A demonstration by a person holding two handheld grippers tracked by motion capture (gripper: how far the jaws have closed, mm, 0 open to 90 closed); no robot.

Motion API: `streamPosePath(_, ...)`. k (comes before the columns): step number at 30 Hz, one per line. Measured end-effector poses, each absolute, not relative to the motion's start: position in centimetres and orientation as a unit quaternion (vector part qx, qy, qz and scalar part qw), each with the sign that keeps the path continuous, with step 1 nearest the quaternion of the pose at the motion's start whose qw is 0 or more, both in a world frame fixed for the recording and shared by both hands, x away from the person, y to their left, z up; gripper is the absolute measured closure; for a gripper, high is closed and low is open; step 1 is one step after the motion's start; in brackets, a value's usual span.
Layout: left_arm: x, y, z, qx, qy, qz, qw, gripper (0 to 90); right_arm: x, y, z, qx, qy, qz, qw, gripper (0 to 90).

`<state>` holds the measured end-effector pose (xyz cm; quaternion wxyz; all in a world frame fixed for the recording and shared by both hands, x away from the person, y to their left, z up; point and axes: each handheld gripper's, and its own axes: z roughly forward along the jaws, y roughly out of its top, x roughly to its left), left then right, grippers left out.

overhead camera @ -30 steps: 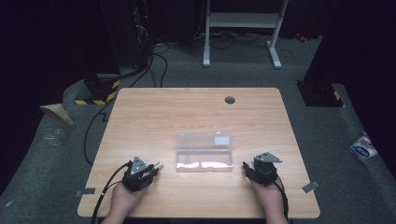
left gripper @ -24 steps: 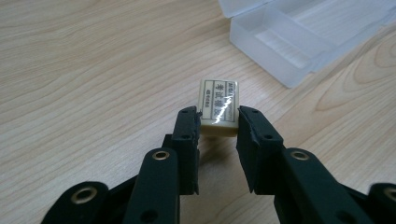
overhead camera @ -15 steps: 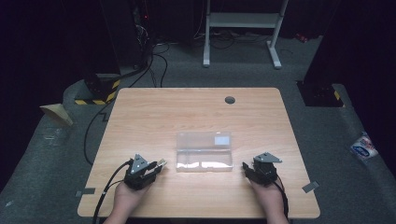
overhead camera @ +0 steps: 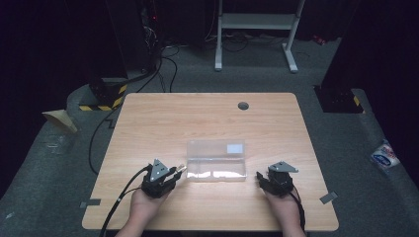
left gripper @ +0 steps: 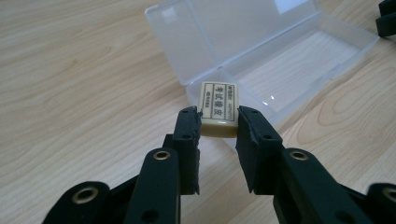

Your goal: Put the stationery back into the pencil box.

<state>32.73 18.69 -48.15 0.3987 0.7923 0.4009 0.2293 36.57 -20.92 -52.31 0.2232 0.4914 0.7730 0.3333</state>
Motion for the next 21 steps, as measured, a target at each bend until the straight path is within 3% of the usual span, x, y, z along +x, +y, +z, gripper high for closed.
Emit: streamPosePath(21, 35.7, 15.6, -48.4, 0.791, 0.437, 0.201, 0.378, 70.0, 36.6, -20.9, -52.3, 0.488, 0.775, 0.335, 0.224, 48.0)
